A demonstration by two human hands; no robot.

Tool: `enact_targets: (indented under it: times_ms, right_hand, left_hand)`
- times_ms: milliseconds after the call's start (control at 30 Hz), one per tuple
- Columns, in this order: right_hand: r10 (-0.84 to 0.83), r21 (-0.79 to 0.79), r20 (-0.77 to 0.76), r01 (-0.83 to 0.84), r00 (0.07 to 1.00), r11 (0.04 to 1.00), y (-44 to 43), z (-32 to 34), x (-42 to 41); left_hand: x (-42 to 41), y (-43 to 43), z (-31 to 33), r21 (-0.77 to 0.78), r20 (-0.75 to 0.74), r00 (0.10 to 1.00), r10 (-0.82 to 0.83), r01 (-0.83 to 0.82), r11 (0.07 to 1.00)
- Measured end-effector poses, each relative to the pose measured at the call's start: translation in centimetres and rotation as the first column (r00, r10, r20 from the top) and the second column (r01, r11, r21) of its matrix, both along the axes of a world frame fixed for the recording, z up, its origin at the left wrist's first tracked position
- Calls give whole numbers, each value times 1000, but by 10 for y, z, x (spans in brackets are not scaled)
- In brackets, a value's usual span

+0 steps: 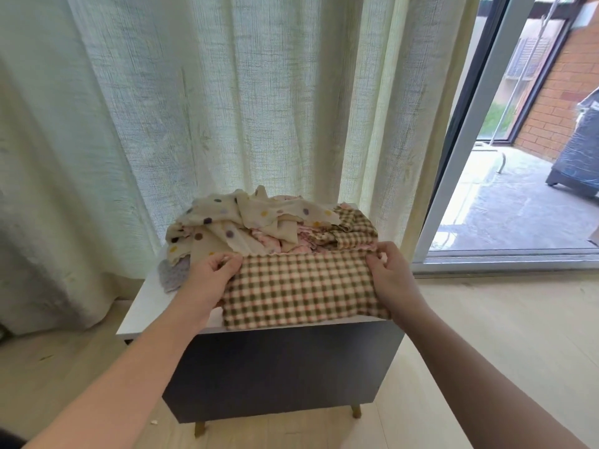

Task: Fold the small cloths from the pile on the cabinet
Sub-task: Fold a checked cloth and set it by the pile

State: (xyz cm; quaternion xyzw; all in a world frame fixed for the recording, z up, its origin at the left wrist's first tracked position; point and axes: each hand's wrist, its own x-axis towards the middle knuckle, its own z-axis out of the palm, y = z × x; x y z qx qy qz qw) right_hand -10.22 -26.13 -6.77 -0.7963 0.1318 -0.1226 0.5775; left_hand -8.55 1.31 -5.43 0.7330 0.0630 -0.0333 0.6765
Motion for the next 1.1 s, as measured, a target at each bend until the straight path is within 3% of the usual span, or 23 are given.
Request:
enact_targets:
  times_ms: [67,100,167,233,300,333,400,500,567,667,767,833,967,1100]
  right_hand:
    - [-40,-131,91,52,995,990,8,1,2]
    - [-50,-133,81,60,995,989,10,2,3]
    - [-27,44,-55,30,998,999,6,4,6]
    - [104,387,-241,-3,965,922,-2,6,7]
    - [197,510,-319,-7,927,860,-11,5,3]
    - [212,488,-327,-28,921,872,-14,5,2]
    - [167,335,-310,-57,936,940,-13,4,1]
    - [25,-19,-184,-29,983,999,-2,9,-2]
    - [7,-209,-50,-17,999,978,7,14,-5]
    - [53,-376,112,-6,992,926,22,26,-13]
    - [146,-402,165,-68,975,913,44,46,-20]
    - [200,-359,133,-141,971,923,55,52,-20]
    - [242,-116,66,-234,968,965,62,54,-16]
    - [233,-96,86,-225,969,970,60,51,-18]
  left_hand:
    - [5,-10,-1,243,126,980,157,-184,952]
    - [6,-14,0,294,155,969,190,-229,928]
    - [13,-15,-1,182,-16,984,177,-172,968]
    - [14,-10,1,-45,-296,954,38,-54,998]
    - [14,-3,-1,-146,-380,921,-86,32,989]
    - [14,-2,-4,-126,-365,927,-81,38,991]
    - [10,-4,-7,101,-214,977,8,14,995]
    - [1,-15,-1,532,177,982,63,-149,834]
    - [-3,-23,5,588,310,949,51,-234,774]
    - [-3,-36,20,553,306,950,65,-233,800]
    - [-1,-57,37,432,218,975,36,-129,893]
    - [-1,-70,41,355,146,989,9,-61,933]
    - [-8,-87,43,207,47,999,5,-14,978]
    - [-9,-94,44,142,34,999,28,-33,989]
